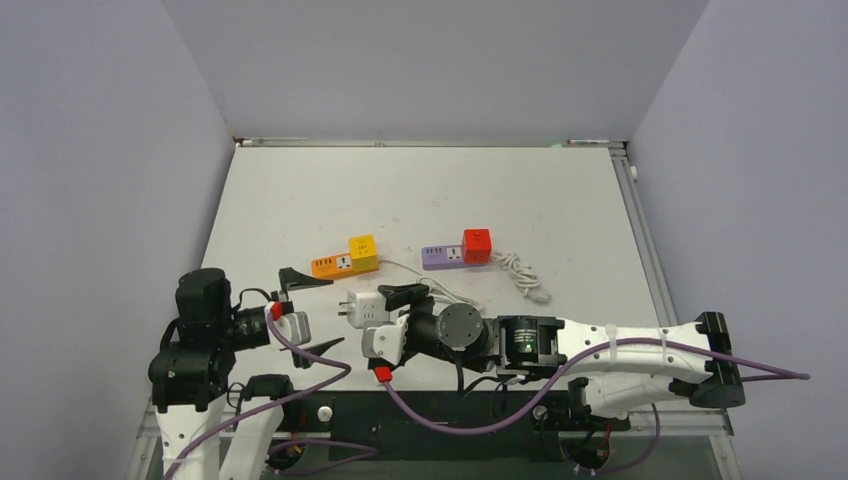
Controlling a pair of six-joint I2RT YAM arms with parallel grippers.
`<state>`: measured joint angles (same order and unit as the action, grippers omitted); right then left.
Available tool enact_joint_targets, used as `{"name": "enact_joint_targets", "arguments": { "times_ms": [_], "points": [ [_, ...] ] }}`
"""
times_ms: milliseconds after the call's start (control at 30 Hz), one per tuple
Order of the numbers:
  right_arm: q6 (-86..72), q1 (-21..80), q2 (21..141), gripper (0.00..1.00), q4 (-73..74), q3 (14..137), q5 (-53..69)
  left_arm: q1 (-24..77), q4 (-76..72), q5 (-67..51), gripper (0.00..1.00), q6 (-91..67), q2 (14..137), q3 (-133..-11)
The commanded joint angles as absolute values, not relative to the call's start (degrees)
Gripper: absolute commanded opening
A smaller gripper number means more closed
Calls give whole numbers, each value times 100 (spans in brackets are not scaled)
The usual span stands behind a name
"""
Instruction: Insert the plug
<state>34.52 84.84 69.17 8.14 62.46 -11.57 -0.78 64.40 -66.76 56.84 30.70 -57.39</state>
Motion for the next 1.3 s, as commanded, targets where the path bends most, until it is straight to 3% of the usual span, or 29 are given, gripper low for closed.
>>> {"name": "enact_joint_targets", "arguments": {
  "times_ms": [0,233,367,533,667,867,1033,1267],
  "points": [
    [3701,8657,6844,12,193,6371,-1654,-51,6522,-6899,96,6005,3167,-5975],
    [3876,8868,7071,11,242,6473,-1897,-51,6361,-6799,96,6065,3081,-5995],
    [3233,8681,7035,14,562,6640,-1362,-52,6110,-6669,96,6190,2823,-5850],
    [1323,7353,7133,16,1234,7368,578,-44,6264,-6547,96,6746,2690,-5821],
    [-47,5954,7728,11,1857,8289,2683,-45,6396,-6527,96,7664,2605,-5831],
    [-572,5463,8875,9,3025,9491,5361,-49,6220,-6419,96,9327,2520,-5821],
    [-323,5458,9216,9,3630,9621,6226,-46,5905,-6370,96,9220,2480,-5933],
    [-317,5412,9347,9,3708,9511,6599,-44,6706,-6430,96,9765,2402,-6023]
  ]
}}
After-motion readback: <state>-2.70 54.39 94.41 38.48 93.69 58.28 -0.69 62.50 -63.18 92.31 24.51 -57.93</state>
